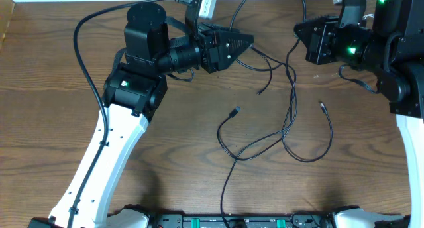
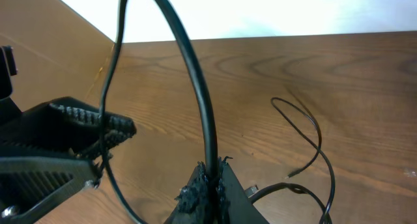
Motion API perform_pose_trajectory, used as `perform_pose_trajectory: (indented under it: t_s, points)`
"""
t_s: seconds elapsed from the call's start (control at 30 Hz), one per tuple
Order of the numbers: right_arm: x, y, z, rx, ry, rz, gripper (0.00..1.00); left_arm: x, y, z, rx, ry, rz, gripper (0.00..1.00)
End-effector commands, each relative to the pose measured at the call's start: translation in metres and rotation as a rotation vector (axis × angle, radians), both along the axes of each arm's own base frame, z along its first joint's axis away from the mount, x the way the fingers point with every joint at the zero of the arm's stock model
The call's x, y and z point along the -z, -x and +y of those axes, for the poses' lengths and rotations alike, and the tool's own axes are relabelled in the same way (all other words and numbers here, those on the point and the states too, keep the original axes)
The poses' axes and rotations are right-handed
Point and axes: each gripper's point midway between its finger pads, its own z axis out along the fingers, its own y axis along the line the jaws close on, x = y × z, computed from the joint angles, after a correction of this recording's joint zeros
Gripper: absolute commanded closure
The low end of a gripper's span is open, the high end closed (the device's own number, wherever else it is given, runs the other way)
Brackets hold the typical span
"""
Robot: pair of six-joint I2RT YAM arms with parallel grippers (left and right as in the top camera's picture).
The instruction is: Untangle cables
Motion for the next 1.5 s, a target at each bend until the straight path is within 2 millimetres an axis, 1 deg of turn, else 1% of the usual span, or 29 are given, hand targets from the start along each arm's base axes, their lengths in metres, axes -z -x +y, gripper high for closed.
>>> perform_pose_trajectory:
  t_s: [0.0, 0.07, 0.13, 0.17, 0.23, 0.27, 0.37, 0.4, 0.43, 0.47, 0.5, 0.57, 0.67, 0.73, 0.83, 0.93, 1.03, 1.23, 1.33, 1.47]
  points:
    - [-0.006, 0.001, -0.001, 0.003, -0.010, -0.013, 0.99, 0.000, 0.000, -0.001, 0.000, 0.002, 0.003, 0.64]
    - [-0.005, 0.001, -0.001, 0.003, -0.009, -0.010, 0.99, 0.000, 0.000, -0.001, -0.001, 0.002, 0.003, 0.71]
    - [-0.005, 0.002, -0.002, 0.001, -0.006, -0.007, 0.99, 0.000, -0.001, -0.001, -0.003, 0.002, 0.002, 0.81]
    - [-0.004, 0.002, -0.002, 0.000, -0.003, -0.006, 0.99, 0.000, -0.002, 0.000, -0.014, -0.001, 0.002, 0.92]
    - [-0.002, 0.003, -0.002, -0.008, 0.009, -0.006, 0.99, 0.001, -0.008, 0.004, -0.049, -0.006, 0.000, 0.92]
    - [0.001, 0.005, -0.003, -0.010, 0.022, 0.002, 0.99, 0.001, -0.018, 0.013, -0.109, -0.003, 0.019, 0.92]
    - [0.010, 0.005, -0.011, 0.026, 0.057, 0.034, 0.98, -0.009, -0.031, 0.031, -0.181, 0.020, 0.029, 0.92]
    - [0.018, 0.006, -0.016, 0.051, 0.083, 0.061, 0.94, -0.023, -0.038, 0.045, -0.220, 0.043, 0.019, 0.92]
    - [0.023, 0.006, -0.018, 0.058, 0.095, 0.078, 0.90, -0.031, -0.041, 0.052, -0.236, 0.054, 0.012, 0.92]
    - [0.027, 0.007, -0.018, 0.054, 0.104, 0.088, 0.84, -0.041, -0.043, 0.058, -0.253, 0.065, -0.004, 0.93]
    - [0.032, 0.006, -0.018, 0.048, 0.113, 0.102, 0.74, -0.052, -0.044, 0.065, -0.268, 0.074, -0.027, 0.92]
    - [0.043, 0.006, -0.018, 0.041, 0.126, 0.134, 0.60, -0.074, -0.045, 0.076, -0.294, 0.095, -0.066, 0.92]
    - [0.062, 0.002, -0.017, 0.029, 0.149, 0.189, 0.45, -0.112, -0.042, 0.092, -0.330, 0.130, -0.134, 0.92]
    - [0.077, -0.001, -0.015, 0.023, 0.160, 0.231, 0.39, -0.133, -0.037, 0.100, -0.346, 0.147, -0.179, 0.92]
    - [0.097, -0.006, -0.009, -0.025, 0.169, 0.278, 0.34, -0.164, -0.027, 0.106, -0.354, 0.174, -0.239, 0.92]
    - [0.116, -0.010, 0.003, -0.104, 0.155, 0.325, 0.31, -0.184, -0.017, 0.106, -0.350, 0.206, -0.258, 0.92]
    - [0.131, -0.013, 0.021, -0.180, 0.136, 0.360, 0.29, -0.190, -0.013, 0.107, -0.348, 0.245, -0.218, 0.92]
    - [0.155, -0.023, 0.058, -0.280, 0.111, 0.386, 0.27, -0.189, -0.007, 0.102, -0.302, 0.260, -0.178, 0.92]
    - [0.159, -0.030, 0.076, -0.309, 0.072, 0.383, 0.25, -0.187, 0.002, 0.095, -0.240, 0.250, -0.174, 0.92]
    - [0.164, -0.044, 0.097, -0.296, -0.011, 0.399, 0.25, -0.183, 0.014, 0.087, -0.154, 0.236, -0.162, 0.92]
